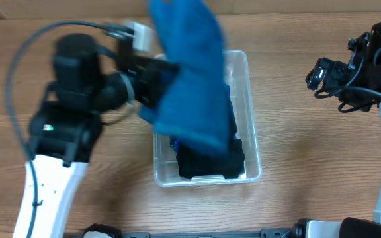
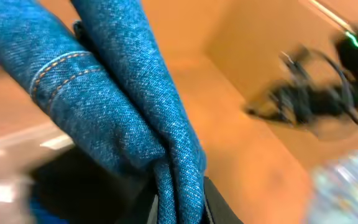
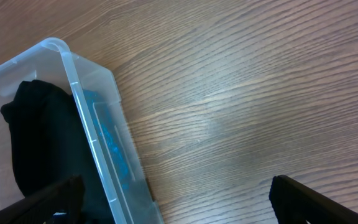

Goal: Pack container
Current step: 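Lower the teal towel into the bin over the cloths and release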

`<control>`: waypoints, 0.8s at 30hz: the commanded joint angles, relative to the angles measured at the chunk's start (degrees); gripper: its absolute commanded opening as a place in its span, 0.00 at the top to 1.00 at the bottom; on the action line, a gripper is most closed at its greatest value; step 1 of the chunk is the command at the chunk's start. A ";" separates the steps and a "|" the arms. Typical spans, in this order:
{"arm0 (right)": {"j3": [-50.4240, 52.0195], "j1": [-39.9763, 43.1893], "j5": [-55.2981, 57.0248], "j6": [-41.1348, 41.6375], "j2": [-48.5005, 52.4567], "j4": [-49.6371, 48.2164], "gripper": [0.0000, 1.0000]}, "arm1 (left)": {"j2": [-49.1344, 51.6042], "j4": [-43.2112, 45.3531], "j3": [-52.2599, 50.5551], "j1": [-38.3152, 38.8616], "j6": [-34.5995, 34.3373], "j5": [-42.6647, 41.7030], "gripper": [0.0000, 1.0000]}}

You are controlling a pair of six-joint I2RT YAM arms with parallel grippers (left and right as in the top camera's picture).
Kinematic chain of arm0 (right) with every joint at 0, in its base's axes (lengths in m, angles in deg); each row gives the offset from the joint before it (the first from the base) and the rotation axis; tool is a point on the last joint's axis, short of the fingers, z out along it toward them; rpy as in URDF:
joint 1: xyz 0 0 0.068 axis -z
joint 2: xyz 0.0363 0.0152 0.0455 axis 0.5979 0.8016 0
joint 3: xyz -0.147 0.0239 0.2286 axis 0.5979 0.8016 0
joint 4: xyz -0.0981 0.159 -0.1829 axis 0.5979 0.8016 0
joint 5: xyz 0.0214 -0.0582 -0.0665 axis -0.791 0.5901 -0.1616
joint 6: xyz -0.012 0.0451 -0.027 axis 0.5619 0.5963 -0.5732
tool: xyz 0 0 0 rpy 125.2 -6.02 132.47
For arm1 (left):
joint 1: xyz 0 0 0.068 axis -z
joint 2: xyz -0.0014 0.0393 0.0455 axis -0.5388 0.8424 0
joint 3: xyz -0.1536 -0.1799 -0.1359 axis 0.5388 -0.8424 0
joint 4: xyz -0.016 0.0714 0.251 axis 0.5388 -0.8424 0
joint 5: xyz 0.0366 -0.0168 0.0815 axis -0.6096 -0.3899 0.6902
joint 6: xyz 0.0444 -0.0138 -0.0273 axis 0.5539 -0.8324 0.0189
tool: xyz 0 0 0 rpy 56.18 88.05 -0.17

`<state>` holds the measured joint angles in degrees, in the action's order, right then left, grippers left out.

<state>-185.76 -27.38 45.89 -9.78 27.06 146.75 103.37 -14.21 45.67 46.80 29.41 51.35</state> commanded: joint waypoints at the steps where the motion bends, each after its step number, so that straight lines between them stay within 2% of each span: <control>1: -0.02 0.04 -0.09 -0.37 0.11 -0.15 0.00 | 1.97 -2.27 2.58 10.91 -0.55 4.83 0.92; 2: -0.02 0.04 -0.11 -0.37 0.11 -0.13 0.00 | 5.07 -3.69 2.58 14.45 -0.57 7.13 0.96; 4: -0.02 0.04 -0.11 -0.37 0.11 -0.07 0.00 | 8.17 -4.26 2.58 16.26 -2.36 10.01 0.96; 11: -0.02 0.04 -0.13 -0.37 0.11 -0.09 0.00 | 10.34 -1.92 2.58 16.76 -15.74 25.64 0.96; 17: -0.02 0.04 -0.13 -0.37 0.11 -0.09 0.00 | 11.15 0.09 1.05 18.88 -16.87 30.53 0.96; 24: -0.02 0.04 -0.11 -0.37 0.11 -0.07 0.00 | 13.88 3.41 1.01 21.09 -17.03 28.13 0.96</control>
<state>-185.76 -27.38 45.89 -9.78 27.06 146.79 118.30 -13.38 45.32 67.15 13.13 79.29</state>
